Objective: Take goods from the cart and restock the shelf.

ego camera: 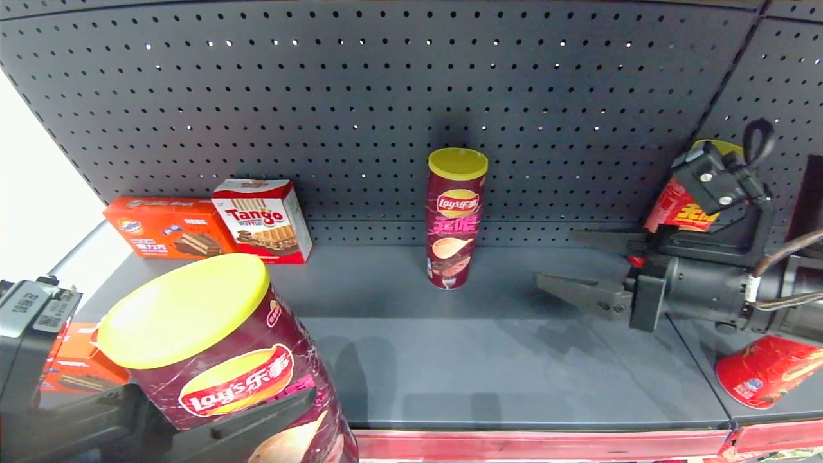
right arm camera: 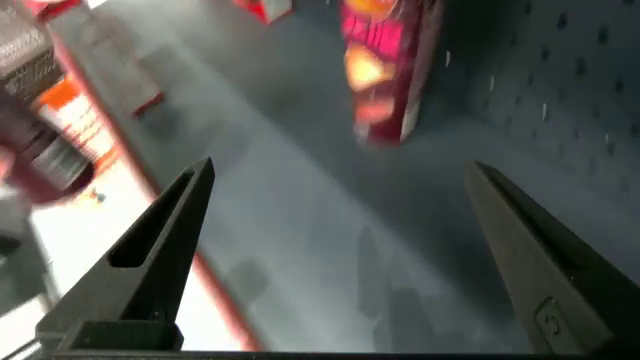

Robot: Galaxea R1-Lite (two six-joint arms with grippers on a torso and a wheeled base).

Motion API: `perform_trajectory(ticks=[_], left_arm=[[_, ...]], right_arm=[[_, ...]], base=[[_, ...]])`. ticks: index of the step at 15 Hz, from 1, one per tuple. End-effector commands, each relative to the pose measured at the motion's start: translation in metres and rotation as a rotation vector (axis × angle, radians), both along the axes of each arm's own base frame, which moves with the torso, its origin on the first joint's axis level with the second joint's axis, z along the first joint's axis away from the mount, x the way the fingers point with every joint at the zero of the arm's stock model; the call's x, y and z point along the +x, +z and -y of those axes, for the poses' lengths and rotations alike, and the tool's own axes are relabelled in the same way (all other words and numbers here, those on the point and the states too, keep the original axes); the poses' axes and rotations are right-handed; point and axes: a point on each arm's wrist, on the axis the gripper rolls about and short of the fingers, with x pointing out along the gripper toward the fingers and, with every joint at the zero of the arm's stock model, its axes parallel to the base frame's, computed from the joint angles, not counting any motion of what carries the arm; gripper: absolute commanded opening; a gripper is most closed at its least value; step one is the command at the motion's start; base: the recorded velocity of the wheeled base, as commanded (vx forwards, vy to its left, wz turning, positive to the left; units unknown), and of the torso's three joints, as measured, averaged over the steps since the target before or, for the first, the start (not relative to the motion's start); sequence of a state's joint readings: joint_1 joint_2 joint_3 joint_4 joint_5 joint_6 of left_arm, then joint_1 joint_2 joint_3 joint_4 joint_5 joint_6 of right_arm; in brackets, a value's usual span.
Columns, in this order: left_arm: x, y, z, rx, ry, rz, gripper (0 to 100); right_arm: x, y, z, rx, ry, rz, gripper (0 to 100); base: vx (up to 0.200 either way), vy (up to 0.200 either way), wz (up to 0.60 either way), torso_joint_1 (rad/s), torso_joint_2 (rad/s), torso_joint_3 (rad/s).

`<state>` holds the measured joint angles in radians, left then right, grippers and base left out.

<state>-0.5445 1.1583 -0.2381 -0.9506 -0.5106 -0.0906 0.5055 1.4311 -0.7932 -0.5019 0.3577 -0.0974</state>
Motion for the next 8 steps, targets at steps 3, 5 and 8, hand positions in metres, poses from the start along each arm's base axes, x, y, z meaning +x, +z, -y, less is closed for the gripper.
perform_trajectory(ticks=[3,5,8], left_arm=[[0.002,0.0,-0.002,-0.001,0.015,-0.001,0],[0.001,0.0,-0.002,0.0,0.015,-0.002,0],[0.001,0.0,-0.002,0.0,0.015,-0.002,0]], right_arm=[[0.042,-0.018,-0.022,-0.003,0.08,0.002,100],[0.055,-0.022,-0.019,-0.01,0.168,0.075,100],[0.081,-0.031,-0.02,-0.019,0.156,0.18,100]], base=[[0.0,0.0,0.0,0.0,0.0,0.0],[0.0,0.0,0.0,0.0,0.0,0.0],[0.0,0.0,0.0,0.0,0.0,0.0]])
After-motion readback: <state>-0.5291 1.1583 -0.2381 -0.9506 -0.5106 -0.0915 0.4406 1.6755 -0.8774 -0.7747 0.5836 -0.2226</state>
